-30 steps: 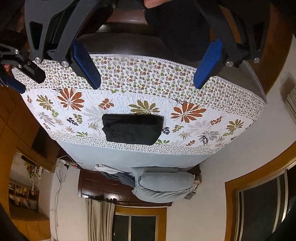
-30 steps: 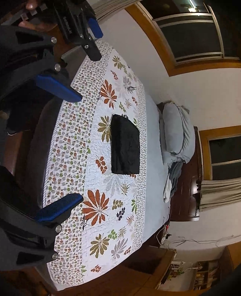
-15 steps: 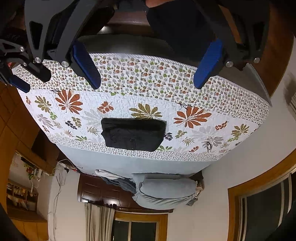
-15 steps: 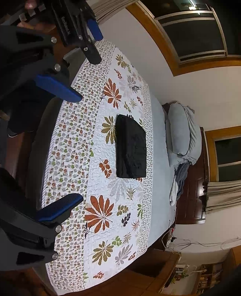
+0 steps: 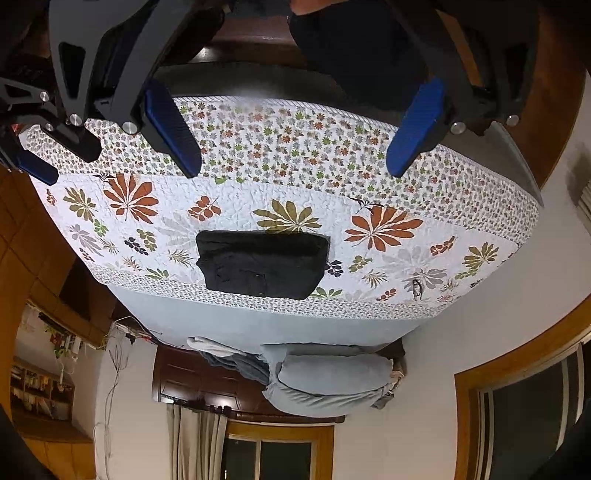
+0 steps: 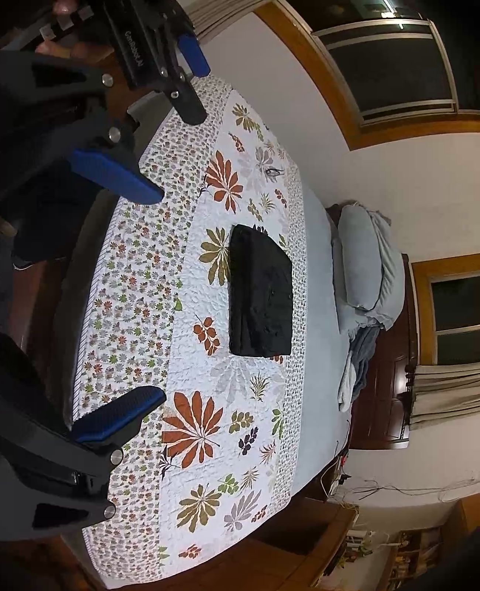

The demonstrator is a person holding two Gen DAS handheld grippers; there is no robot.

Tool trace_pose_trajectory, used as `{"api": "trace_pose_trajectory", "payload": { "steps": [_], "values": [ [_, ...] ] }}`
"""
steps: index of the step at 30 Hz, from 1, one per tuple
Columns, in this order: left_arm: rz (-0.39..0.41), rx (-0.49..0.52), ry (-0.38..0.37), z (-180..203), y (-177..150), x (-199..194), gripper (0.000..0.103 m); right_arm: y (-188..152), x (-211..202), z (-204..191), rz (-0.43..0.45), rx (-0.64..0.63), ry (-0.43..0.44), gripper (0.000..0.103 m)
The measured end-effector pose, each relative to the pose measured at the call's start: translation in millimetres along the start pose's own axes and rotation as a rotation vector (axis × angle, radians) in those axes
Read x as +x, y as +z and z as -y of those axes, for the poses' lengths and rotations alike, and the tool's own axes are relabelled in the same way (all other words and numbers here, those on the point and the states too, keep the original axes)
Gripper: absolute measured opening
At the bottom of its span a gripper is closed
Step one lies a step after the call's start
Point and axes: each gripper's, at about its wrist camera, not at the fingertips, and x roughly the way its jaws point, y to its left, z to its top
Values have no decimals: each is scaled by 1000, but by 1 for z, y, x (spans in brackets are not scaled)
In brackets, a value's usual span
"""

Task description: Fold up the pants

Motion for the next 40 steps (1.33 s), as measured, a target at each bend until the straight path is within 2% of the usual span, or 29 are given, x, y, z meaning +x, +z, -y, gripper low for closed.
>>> {"api": "trace_pose_trajectory", "payload": {
  "steps": [21, 28, 40],
  "values": [
    [-3, 6, 10, 2, 2, 8, 100, -4, 10, -1, -16, -2, 2, 99],
    [32, 7, 9, 3, 1, 4, 100, -5, 9, 2, -14, 6, -4, 99],
    [8, -12, -14, 0, 1, 6, 100, -5, 9, 3, -13, 5, -4, 99]
  ]
}}
